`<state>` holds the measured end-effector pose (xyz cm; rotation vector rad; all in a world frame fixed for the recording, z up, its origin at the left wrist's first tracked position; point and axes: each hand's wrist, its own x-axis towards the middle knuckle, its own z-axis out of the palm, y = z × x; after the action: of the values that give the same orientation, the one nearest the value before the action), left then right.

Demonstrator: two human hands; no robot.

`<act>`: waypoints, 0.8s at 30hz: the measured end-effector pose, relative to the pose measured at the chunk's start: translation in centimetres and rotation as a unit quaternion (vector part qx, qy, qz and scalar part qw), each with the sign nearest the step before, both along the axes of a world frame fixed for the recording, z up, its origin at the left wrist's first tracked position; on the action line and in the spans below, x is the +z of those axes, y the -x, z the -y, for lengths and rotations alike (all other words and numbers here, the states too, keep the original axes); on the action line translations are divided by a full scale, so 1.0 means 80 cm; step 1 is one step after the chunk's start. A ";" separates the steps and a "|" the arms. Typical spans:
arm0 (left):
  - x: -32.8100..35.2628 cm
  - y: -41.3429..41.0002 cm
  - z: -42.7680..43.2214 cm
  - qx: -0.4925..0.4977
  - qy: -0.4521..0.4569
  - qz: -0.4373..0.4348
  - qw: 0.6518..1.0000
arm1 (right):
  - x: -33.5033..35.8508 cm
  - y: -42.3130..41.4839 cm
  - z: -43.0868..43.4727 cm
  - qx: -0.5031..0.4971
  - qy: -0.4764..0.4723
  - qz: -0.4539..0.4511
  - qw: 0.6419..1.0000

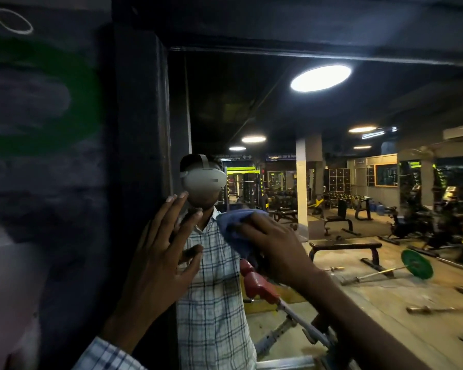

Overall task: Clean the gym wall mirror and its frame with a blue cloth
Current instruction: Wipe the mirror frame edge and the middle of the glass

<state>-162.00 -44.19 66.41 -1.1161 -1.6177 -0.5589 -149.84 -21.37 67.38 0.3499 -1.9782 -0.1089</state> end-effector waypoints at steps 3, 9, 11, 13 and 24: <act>-0.001 -0.007 -0.016 -0.014 0.006 -0.003 1.000 | 0.064 -0.024 -0.054 0.002 0.067 -0.114 0.991; -0.002 -0.028 -0.057 -0.039 0.013 0.024 0.999 | 0.101 -0.033 -0.063 -0.001 0.150 -0.155 0.976; 0.002 -0.036 -0.069 -0.038 0.004 0.027 0.999 | 0.090 -0.043 -0.067 -0.017 -0.037 -0.015 0.999; 0.004 -0.042 -0.082 -0.037 -0.004 0.031 0.999 | 0.111 -0.059 -0.096 -0.013 0.027 -0.081 0.996; -0.009 -0.066 -0.147 -0.053 -0.033 0.023 0.998 | 0.009 -0.093 -0.145 -0.016 0.000 0.022 1.000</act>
<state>-156.75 -32.44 65.67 -1.1530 -1.5745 -0.7065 -142.44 -9.76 68.09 0.3231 -2.0283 -0.1224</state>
